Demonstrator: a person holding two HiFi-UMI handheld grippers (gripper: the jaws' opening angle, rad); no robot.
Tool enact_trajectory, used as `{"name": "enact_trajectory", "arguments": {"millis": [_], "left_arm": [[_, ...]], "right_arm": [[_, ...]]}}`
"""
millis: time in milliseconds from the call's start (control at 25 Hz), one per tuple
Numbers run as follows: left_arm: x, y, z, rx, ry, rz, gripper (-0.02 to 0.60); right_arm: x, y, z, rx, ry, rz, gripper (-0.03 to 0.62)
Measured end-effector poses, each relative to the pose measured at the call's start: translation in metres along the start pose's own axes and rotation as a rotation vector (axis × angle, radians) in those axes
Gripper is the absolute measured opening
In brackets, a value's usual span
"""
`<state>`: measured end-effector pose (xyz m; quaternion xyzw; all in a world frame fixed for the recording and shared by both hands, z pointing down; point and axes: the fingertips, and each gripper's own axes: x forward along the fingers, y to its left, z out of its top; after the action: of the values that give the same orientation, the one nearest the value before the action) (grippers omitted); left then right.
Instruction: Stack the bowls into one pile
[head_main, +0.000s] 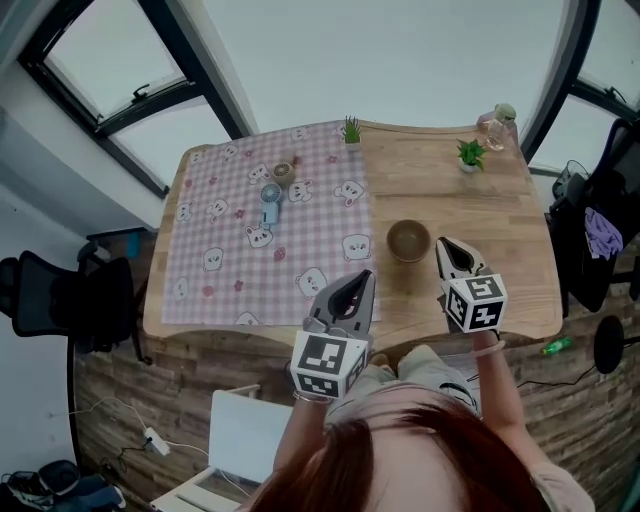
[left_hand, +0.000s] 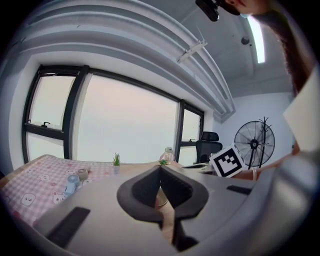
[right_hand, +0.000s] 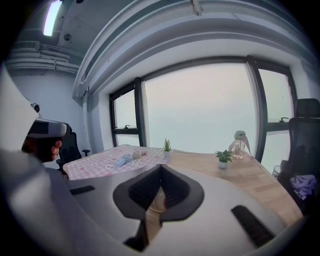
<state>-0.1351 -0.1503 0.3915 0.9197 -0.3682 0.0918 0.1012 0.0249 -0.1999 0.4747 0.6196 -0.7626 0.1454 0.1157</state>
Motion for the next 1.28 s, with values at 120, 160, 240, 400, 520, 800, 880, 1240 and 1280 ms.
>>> {"name": "enact_trajectory", "arguments": {"millis": [120, 160, 240, 400, 520, 800, 880, 1240, 1280], "left_arm": [[0.004, -0.005, 0.002, 0.017, -0.006, -0.026, 0.011], [0.006, -0.007, 0.002, 0.025, -0.003, -0.033, 0.011], [0.007, -0.014, 0.004, 0.038, 0.001, -0.042, 0.011], [0.011, -0.024, 0.011, 0.043, -0.015, -0.046, 0.011], [0.013, -0.032, 0.018, 0.032, -0.033, -0.04, 0.011], [0.009, -0.05, 0.032, 0.038, -0.082, 0.004, 0.011], [0.007, -0.053, 0.036, 0.025, -0.095, 0.019, 0.011], [-0.003, -0.084, 0.039, 0.042, -0.083, 0.055, 0.011], [-0.005, -0.089, 0.038, 0.042, -0.082, 0.06, 0.011]], "right_arm": [[-0.006, -0.002, 0.009, 0.002, -0.033, -0.003, 0.0], [-0.008, -0.003, 0.012, 0.003, -0.041, -0.003, 0.0], [-0.015, -0.004, 0.015, 0.002, -0.053, -0.002, 0.0], [-0.027, -0.008, 0.026, -0.009, -0.087, 0.01, 0.0], [-0.038, -0.009, 0.033, -0.04, -0.101, 0.018, 0.0], [-0.062, -0.009, 0.048, -0.061, -0.153, 0.057, 0.0], [-0.071, -0.009, 0.051, -0.063, -0.165, 0.065, 0.0], [-0.112, -0.016, 0.059, -0.061, -0.215, 0.089, 0.0], [-0.117, -0.017, 0.058, -0.057, -0.219, 0.091, 0.0]]}}
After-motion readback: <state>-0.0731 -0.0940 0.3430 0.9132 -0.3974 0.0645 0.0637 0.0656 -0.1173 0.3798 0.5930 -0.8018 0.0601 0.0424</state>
